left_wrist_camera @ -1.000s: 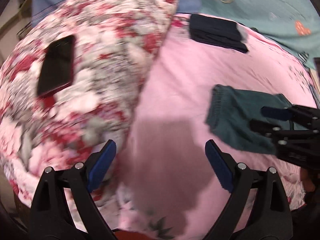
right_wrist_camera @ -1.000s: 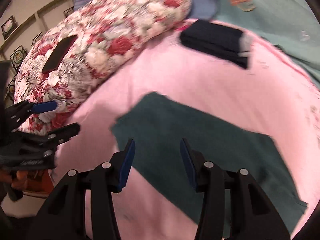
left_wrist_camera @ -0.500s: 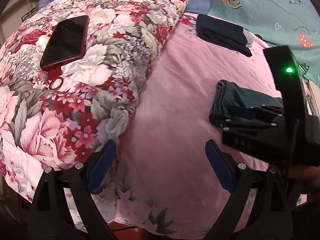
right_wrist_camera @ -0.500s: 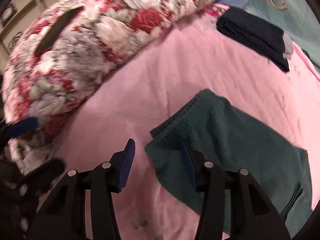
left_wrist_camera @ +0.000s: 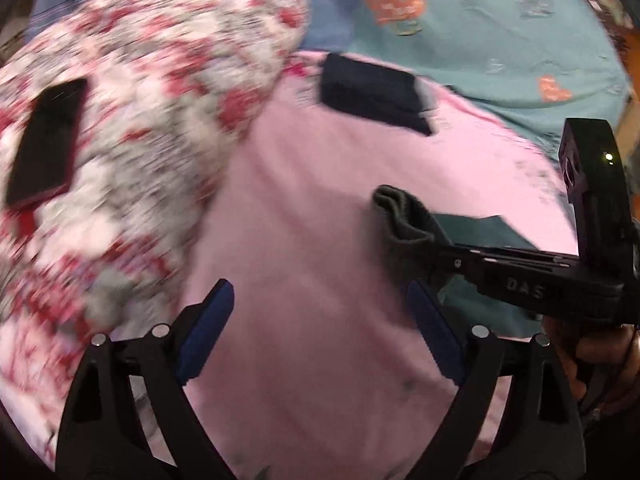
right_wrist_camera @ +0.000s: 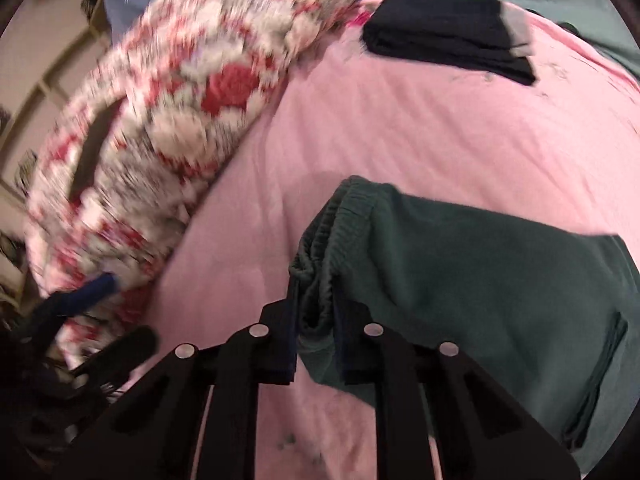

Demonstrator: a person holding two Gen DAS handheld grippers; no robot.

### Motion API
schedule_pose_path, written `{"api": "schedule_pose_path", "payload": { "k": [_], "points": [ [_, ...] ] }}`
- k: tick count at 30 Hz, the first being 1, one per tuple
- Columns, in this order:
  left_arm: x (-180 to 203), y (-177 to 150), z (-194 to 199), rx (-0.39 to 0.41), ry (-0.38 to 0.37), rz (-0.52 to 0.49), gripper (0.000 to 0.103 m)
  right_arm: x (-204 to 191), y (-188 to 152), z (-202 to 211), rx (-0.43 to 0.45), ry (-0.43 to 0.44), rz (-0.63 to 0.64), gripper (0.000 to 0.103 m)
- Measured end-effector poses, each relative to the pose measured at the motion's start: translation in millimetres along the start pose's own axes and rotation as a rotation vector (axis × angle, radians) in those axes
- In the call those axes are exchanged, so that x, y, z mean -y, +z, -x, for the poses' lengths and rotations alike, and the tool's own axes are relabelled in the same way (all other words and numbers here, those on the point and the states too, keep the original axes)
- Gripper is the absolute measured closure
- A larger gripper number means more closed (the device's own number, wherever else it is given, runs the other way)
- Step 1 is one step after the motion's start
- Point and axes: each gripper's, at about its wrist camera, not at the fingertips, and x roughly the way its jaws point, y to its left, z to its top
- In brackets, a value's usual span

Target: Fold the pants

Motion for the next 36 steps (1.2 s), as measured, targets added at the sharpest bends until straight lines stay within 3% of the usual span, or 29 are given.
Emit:
{"api": "schedule_pose_path", "payload": {
  "k": [2, 4, 6, 9, 10, 12, 16, 21, 23, 25, 31, 36],
  "points": [
    [15, 8, -12, 0.006, -0.073, -0.059, 0.021, 12, -1, 20, 0.033, 0.022, -0.041, 0.088],
    [28, 15, -29, -0.013, -0.126, -0.104, 0.039, 24, -5, 34, 0.053, 0.048, -0.088, 0.088],
    [36, 23, -49, -0.061, -0.200, -0.108, 0.048, 33, -7, 42, 0.071, 0.058, -0.106, 0.088],
    [40, 36, -77, -0.159, -0.367, -0.008, 0.049, 46, -16, 53, 0.087, 0.030, -0.106, 0.088],
    [42, 40, -87, -0.214, -0.457, 0.057, 0.048, 49, -18, 53, 0.087, 0.027, -0.107, 0.088],
    [47, 44, -97, -0.269, -0.535, 0.115, 0.042, 56, -25, 56, 0.086, 0.023, -0.112, 0.088],
    [69, 53, -113, -0.355, -0.550, 0.096, 0.025, 59, -34, 62, 0.097, 0.020, -0.080, 0.088],
    [94, 65, -123, -0.409, -0.427, 0.029, 0.024, 45, -41, 64, 0.112, -0.001, 0.025, 0.088],
    [95, 67, -127, -0.415, -0.401, 0.033, 0.035, 36, -43, 64, 0.122, -0.014, 0.074, 0.089],
    [94, 68, -127, -0.433, -0.391, 0.029, 0.071, 30, -45, 64, 0.131, -0.031, 0.107, 0.089],
    [114, 89, -104, -0.389, -0.394, 0.025, 0.074, 40, -48, 80, 0.182, -0.037, 0.080, 0.089],
    [197, 104, -85, -0.364, -0.480, -0.080, 0.074, 67, -57, 132, 0.297, -0.065, 0.015, 0.089]
  ]
}}
